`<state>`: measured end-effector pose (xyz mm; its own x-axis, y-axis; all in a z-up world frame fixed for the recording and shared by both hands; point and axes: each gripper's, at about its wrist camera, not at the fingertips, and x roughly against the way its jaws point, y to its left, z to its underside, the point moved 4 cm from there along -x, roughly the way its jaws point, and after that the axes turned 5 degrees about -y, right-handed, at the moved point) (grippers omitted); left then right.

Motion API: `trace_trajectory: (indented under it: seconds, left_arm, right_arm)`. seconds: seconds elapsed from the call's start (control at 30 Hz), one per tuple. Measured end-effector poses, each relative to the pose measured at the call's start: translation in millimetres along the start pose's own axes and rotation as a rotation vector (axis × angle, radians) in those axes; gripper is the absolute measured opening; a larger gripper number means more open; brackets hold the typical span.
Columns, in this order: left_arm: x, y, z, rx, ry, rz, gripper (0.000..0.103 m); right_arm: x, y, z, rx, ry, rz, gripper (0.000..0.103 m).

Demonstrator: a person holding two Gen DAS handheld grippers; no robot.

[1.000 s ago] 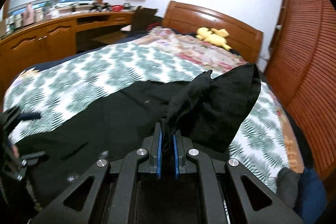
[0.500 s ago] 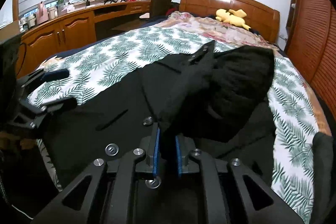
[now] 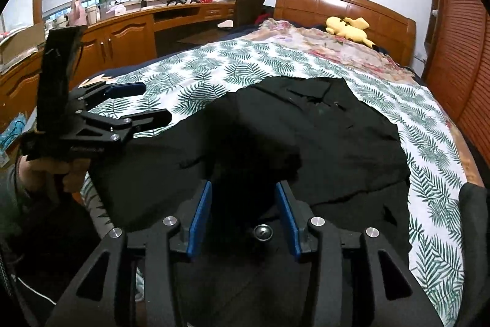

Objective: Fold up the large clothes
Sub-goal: 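Withdraw the right tool from the folded coat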

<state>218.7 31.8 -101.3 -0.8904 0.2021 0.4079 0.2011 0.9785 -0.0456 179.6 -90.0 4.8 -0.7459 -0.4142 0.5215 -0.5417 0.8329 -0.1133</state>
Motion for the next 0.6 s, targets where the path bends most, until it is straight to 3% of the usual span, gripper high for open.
trace_trajectory:
  seconds: [0.27,0.6]
  left_arm:
    - [17,13,-1,0.021,-0.027,-0.008,0.095]
    - [25,36,10,0.047,-0.006,-0.044,0.094]
  right_arm:
    - [5,-1,15,-0.024,-0.003,0.005,0.046]
    - [-59,21,13,-0.076,0.04,-0.075,0.046]
